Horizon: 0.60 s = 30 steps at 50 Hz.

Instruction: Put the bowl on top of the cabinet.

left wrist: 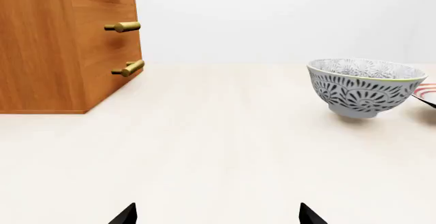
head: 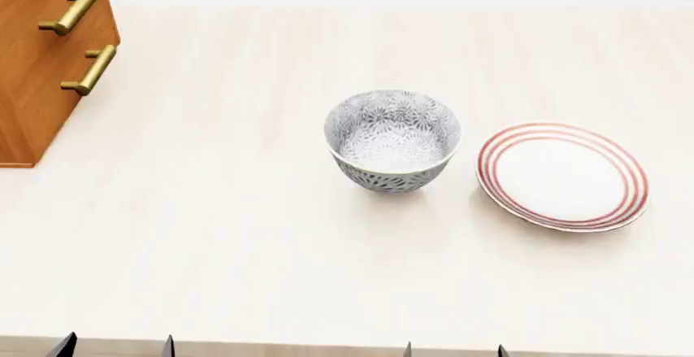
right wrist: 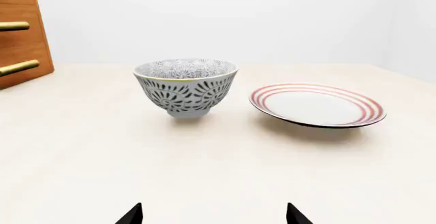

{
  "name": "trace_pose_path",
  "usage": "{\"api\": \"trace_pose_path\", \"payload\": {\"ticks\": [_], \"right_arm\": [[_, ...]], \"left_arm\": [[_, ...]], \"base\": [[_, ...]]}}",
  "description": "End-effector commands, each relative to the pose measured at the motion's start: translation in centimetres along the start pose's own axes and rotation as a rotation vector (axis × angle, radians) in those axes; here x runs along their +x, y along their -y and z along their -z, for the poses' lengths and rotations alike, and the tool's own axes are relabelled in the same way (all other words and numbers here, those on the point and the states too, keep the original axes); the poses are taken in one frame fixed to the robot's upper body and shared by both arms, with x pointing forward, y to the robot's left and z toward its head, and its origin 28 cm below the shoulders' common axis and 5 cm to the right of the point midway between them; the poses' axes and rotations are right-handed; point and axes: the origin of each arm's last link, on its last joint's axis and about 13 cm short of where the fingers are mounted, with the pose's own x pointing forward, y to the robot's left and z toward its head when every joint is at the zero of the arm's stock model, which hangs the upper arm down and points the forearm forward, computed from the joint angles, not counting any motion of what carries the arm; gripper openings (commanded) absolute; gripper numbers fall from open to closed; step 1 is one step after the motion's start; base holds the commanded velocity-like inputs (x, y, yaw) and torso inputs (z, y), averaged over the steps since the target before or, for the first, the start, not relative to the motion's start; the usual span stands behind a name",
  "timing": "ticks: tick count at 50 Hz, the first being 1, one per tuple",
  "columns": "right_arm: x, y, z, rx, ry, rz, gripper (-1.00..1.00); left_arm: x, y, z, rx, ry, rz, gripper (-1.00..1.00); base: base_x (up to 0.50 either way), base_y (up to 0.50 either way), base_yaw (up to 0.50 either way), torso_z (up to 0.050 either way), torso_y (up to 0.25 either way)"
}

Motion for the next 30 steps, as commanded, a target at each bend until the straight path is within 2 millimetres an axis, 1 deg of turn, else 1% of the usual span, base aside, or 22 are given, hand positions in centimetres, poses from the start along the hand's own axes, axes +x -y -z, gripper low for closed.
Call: {"api": "trace_pose_path", "payload": {"ticks": [1,4,21,30], "right_arm": [[0.07,-0.08,0.09,-0.007,-0.004,0.000,1.00],[0.31,-0.36,0.24,-0.023,-0.011,0.000,1.00],[0.32,-0.44,0.29,-0.030,-0.008,-0.007,1.00],[-0.06,-0.45,0.02,-0.030,0.007,-0.011,1.00]], "left_arm": [[-0.03,0.00,-0.02,-0.001,-0.003,0.003,1.00],[0.01,-0.01,0.01,-0.007,-0.005,0.013,1.00],[-0.02,0.01,0.00,-0.018,0.006,0.026,1.00],[-0.43,0.09,-0.36,-0.018,0.020,0.030,1.00]], "base": [[0.00,0.00,0.00,0.000,0.000],[0.00,0.00,0.00,0.000,0.000],[0.00,0.00,0.00,0.000,0.000],[0.00,0.00,0.00,0.000,0.000]]}}
